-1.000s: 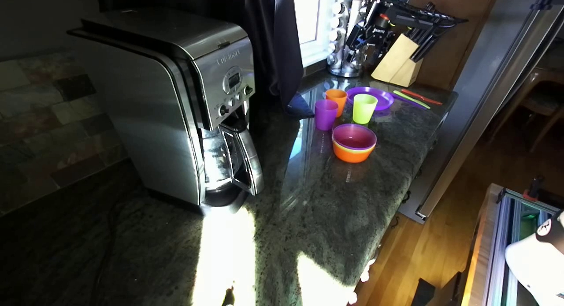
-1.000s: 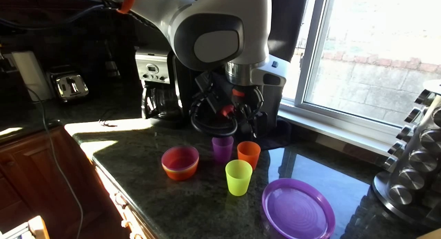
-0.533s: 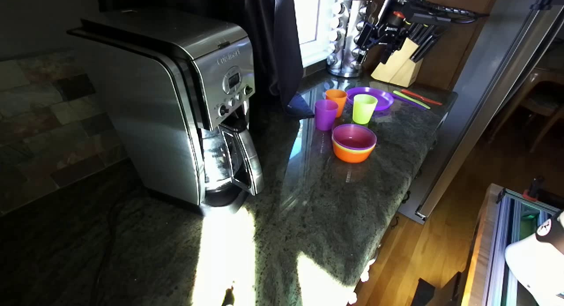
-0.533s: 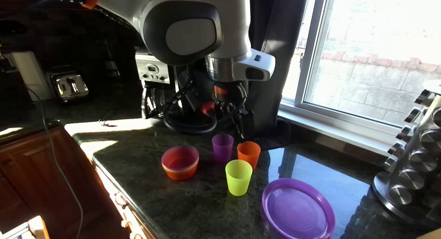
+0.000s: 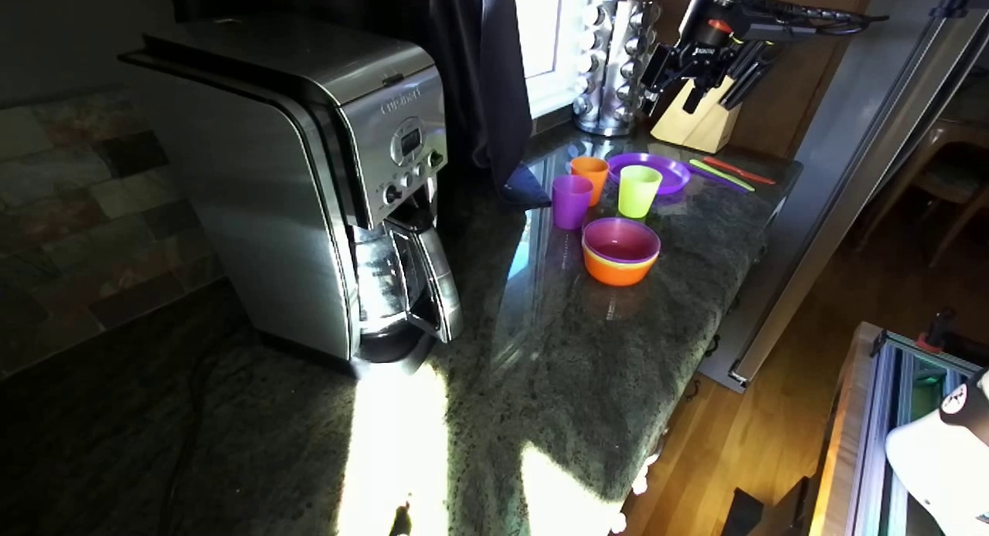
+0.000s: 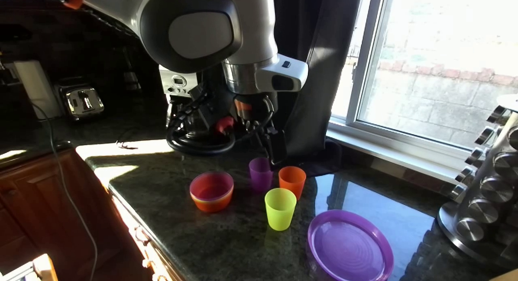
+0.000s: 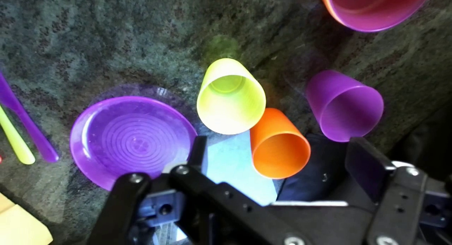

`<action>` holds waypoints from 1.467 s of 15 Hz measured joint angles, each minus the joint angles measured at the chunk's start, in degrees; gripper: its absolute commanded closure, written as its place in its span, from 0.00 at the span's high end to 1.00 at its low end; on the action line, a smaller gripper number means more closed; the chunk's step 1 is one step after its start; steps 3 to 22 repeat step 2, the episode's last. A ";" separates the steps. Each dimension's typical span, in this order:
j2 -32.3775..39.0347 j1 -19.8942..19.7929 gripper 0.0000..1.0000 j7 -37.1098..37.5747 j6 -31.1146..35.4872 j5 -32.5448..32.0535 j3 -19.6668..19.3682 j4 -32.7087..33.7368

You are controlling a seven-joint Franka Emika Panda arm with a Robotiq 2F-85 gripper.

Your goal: Place the bowls inside each other and place the cups separately

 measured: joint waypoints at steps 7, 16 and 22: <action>-0.09 0.00 1.00 0.05 0.00 -0.13 0.01 -0.06; -0.09 0.00 1.00 0.05 0.00 -0.13 0.01 -0.06; -0.09 0.00 1.00 0.05 0.00 -0.13 0.01 -0.06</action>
